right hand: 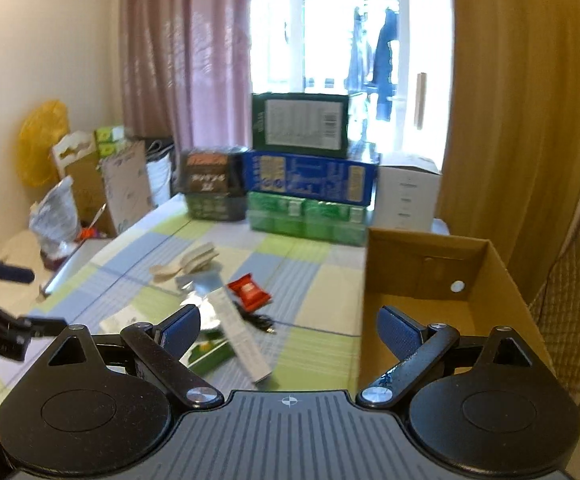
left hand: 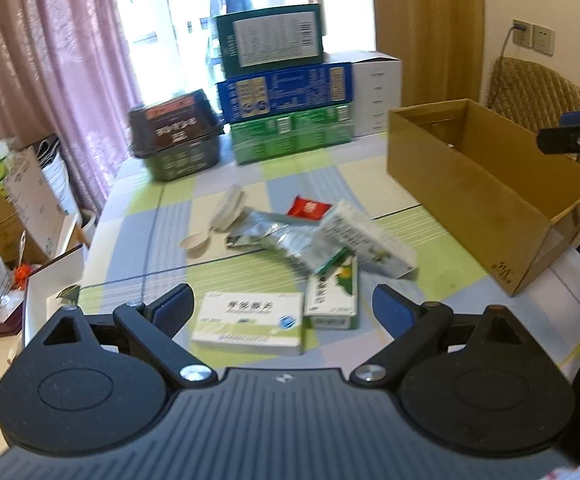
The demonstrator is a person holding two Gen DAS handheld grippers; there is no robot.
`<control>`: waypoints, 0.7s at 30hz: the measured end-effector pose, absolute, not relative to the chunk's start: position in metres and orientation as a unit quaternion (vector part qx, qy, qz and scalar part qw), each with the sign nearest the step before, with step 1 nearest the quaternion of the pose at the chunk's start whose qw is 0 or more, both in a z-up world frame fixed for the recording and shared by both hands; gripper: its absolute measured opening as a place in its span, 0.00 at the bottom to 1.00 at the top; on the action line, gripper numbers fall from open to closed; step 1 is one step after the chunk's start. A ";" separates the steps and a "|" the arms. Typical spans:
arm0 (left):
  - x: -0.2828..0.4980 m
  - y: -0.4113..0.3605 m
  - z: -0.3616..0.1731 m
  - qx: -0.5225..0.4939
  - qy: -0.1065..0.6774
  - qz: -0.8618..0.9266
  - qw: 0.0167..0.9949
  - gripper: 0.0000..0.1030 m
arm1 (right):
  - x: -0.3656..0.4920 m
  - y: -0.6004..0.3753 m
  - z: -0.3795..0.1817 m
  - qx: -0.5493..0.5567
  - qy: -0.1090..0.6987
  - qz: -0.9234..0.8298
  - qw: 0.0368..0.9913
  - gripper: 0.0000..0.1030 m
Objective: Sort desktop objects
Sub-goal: 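Return the right gripper to the table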
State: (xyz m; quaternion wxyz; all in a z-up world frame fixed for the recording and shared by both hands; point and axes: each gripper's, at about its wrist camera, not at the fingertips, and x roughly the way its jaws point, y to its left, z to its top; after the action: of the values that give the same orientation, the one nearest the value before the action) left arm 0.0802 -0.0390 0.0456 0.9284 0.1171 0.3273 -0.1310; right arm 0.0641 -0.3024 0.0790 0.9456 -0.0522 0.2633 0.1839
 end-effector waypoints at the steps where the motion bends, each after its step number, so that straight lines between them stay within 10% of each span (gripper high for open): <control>1: 0.079 -0.033 0.044 0.115 0.327 -0.127 0.929 0.91 | 0.062 -0.298 0.076 -0.057 0.266 0.187 0.944 0.90; 21: 0.094 0.004 -0.003 0.105 0.348 -0.139 0.921 0.94 | 0.055 -0.240 0.012 -0.099 0.311 0.232 0.916 0.90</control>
State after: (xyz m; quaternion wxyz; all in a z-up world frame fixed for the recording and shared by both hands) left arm 0.0938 0.0043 -0.0029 0.9211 0.1046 0.3482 -0.1394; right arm 0.0554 -0.2403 0.0121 0.9164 -0.0988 0.3106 0.2323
